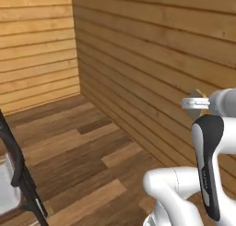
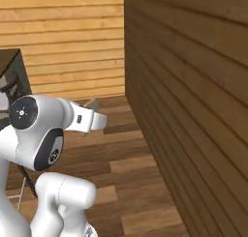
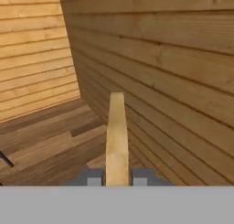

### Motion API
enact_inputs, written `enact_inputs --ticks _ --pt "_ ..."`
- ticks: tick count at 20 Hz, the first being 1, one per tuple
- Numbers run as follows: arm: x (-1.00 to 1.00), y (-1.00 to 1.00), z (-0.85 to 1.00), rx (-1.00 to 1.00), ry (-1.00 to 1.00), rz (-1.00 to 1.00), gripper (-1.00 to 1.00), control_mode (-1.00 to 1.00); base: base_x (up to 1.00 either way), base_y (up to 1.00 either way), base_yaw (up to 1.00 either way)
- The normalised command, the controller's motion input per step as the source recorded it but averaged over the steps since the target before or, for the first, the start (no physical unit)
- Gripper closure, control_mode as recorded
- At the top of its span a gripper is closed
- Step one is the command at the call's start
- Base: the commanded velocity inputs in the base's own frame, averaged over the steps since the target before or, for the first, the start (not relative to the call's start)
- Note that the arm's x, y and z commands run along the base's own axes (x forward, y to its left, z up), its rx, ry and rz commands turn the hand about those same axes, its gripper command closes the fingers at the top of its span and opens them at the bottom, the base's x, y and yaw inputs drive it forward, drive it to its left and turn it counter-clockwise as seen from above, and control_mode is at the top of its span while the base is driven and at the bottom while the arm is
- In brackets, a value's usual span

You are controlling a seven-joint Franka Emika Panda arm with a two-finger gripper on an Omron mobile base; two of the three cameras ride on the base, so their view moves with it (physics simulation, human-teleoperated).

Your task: Start the toaster. Once the lever pops up, take the bread to the plate on the dining counter.

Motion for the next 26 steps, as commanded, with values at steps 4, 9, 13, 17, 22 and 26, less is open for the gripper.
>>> enact_inputs --ticks 4,9,13,17,22,26 --pt "0.00 0.00 0.00 0.00 0.00 0.00 1.00 1.00 1.00 -0.25 0.61" --pt "0.00 0.00 0.00 0.00 0.00 0.00 1.00 1.00 1.00 -0.49 0.44" --pt "0.00 0.00 0.00 0.00 0.00 0.00 1.00 1.00 1.00 -0.42 0.40" --pt "0.00 0.00 0.00 0.00 0.00 0.00 1.00 1.00 1.00 -0.36 0.38" --pt "0.00 0.00 0.00 0.00 0.00 0.00 1.00 1.00 1.00 -0.24 0.52" --pt "0.00 0.00 0.00 0.00 0.00 0.00 1.00 1.00 1.00 -0.10 0.67"
